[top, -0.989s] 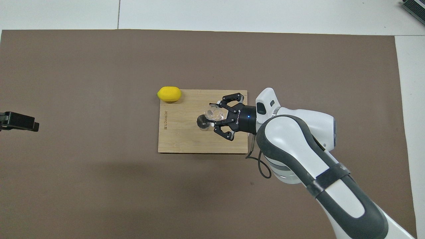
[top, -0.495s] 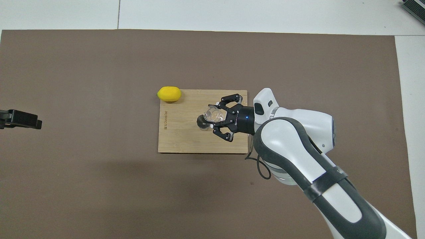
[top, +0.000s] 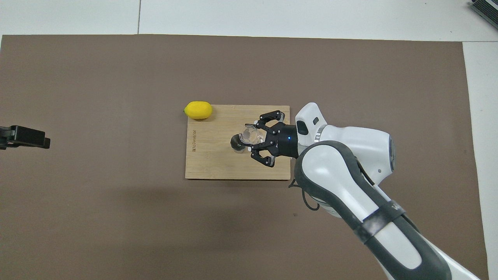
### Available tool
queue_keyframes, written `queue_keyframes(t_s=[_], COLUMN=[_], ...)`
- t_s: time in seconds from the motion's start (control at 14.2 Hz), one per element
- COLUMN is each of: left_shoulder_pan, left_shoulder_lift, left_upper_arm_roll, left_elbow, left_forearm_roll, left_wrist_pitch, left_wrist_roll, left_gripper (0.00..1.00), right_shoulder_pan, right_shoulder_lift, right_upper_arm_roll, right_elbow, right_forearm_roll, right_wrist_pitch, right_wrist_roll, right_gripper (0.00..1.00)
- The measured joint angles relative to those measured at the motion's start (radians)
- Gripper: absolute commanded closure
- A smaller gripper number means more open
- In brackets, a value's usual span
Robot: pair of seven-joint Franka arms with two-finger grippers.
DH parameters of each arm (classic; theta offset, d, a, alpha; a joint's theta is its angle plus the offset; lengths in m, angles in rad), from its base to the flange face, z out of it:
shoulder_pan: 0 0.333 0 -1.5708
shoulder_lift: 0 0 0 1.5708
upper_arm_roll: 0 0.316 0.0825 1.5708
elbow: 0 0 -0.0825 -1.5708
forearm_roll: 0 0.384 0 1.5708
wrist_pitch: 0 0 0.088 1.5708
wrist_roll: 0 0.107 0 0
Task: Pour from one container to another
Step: 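Tilt the glass with the right gripper to pour into the metal cup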
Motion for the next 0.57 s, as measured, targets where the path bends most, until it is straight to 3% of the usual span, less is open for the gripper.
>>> queue_keyframes(t_s=[0.57], left_shoulder_pan=[0.0], left_shoulder_lift=[0.015], left_upper_arm_roll=[0.024], left_elbow=[0.0], left_forearm_roll=[0.0], left_wrist_pitch=[0.022], left_wrist_roll=[-0.001], left_gripper=[0.0], right_shoulder_pan=[0.017], right_shoulder_lift=[0.0], right_upper_arm_roll=[-0.001], right_elbow=[-0.002], right_forearm_roll=[-0.042], right_wrist_pitch=[0.017], right_wrist_roll=[0.045], right_gripper=[1.0])
